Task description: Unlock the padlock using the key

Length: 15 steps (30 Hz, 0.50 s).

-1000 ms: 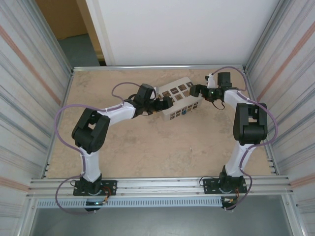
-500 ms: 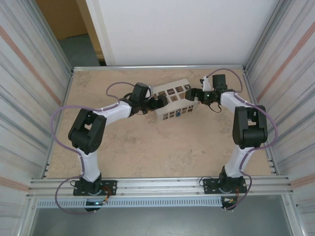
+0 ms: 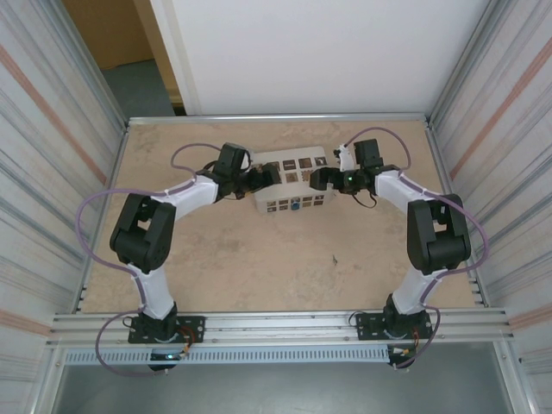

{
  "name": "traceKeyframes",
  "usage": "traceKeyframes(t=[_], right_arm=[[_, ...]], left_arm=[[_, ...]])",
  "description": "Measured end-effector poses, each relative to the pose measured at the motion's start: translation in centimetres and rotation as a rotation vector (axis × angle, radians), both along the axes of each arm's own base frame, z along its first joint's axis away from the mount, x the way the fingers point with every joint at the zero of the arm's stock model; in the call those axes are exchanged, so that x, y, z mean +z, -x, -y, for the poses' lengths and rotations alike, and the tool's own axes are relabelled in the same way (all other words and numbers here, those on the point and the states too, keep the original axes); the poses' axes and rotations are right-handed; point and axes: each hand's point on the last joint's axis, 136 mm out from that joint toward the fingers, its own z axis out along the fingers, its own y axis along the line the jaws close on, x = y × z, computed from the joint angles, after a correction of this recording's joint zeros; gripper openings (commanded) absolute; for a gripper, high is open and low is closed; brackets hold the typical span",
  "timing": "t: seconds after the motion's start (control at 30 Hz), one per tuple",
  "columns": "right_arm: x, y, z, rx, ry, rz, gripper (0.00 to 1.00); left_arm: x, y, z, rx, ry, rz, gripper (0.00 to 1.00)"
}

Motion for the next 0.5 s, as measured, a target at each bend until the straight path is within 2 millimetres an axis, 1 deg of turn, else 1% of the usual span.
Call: traceKeyframes(t=[0.23,0.5], right_arm=[[-0.2,2.2,-1.4,0.004,0.015,-0.016,1.0],[-0.4,5.3,-3.6,0.027,0.041,-0.042,1.0]], left_arm=[[-0.1,-0.6,-1.0,0.015,-0.014,0.008,0.99],[-0.2,-1.0,-2.3,0.039,-0.056,0.021,0.99]])
